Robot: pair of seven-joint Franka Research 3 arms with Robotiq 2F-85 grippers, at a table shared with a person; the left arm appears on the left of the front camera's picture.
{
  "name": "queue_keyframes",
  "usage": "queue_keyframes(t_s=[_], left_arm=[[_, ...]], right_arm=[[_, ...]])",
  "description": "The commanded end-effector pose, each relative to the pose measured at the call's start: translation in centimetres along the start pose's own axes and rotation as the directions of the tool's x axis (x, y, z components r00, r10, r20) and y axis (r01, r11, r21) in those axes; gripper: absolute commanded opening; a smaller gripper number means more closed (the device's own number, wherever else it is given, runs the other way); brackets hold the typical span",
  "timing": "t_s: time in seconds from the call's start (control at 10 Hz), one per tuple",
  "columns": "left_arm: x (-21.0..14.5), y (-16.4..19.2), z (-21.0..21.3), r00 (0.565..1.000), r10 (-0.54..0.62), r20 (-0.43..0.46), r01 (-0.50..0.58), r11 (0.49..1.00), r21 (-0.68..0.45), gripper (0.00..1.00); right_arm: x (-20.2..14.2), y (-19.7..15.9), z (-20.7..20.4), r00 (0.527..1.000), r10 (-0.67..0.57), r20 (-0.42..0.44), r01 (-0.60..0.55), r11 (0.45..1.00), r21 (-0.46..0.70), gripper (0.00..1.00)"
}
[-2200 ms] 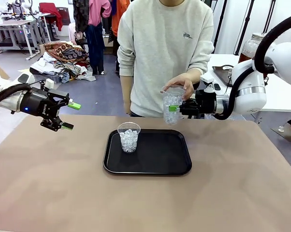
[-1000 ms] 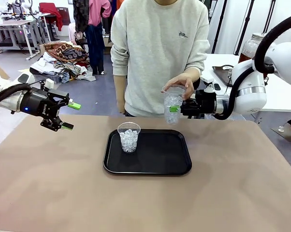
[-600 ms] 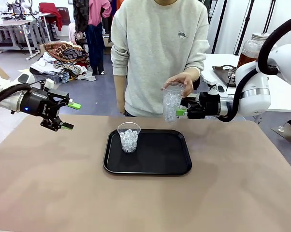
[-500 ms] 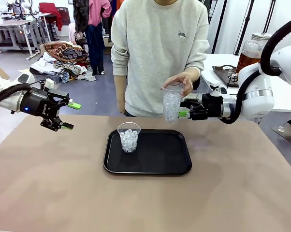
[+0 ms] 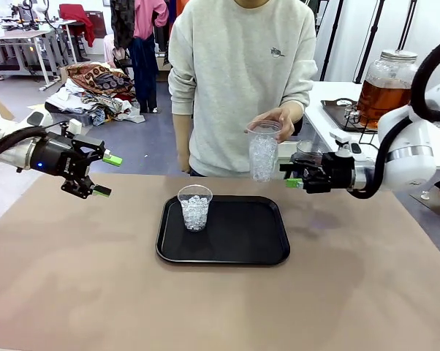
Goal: Pour the drink into the iced cup.
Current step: Open the gripper to release the iced cup you were holding, then pick up the iced cup indicated by the human and present it to them.
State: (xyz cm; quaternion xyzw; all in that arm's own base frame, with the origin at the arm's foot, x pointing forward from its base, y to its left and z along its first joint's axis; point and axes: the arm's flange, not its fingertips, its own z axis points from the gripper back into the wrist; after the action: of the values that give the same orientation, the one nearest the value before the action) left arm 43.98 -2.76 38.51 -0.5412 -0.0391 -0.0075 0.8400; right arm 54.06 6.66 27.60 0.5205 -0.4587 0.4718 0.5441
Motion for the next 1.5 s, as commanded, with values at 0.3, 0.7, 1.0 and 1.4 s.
queue_keyframes(t_s=[0.3, 0.7, 1.0, 1.4], left_arm=[[-0.1, -0.1, 0.0, 1.000, -0.002, 0.002, 0.002, 1.000, -0.003, 1.00], [-0.1, -0.1, 0.0, 1.000, -0.002, 0.002, 0.002, 1.000, -0.003, 1.00], [-0.1, -0.1, 0.0, 1.000, -0.002, 0.002, 0.002, 1.000, -0.003, 1.00], [-0.1, -0.1, 0.0, 1.000, -0.002, 0.002, 0.002, 1.000, -0.003, 1.00]], right_arm=[[-0.3, 2.9, 2.7, 0.999, 0.052, -0.005, -0.052, 0.999, -0.011, 1.00], [-0.6, 1.9, 2.7, 1.000, 0.029, -0.006, -0.029, 0.999, -0.026, 1.00], [-0.6, 1.9, 2.7, 1.000, 0.029, -0.006, -0.029, 0.999, -0.026, 1.00], [-0.6, 1.9, 2.7, 1.000, 0.029, -0.006, -0.029, 0.999, -0.026, 1.00]])
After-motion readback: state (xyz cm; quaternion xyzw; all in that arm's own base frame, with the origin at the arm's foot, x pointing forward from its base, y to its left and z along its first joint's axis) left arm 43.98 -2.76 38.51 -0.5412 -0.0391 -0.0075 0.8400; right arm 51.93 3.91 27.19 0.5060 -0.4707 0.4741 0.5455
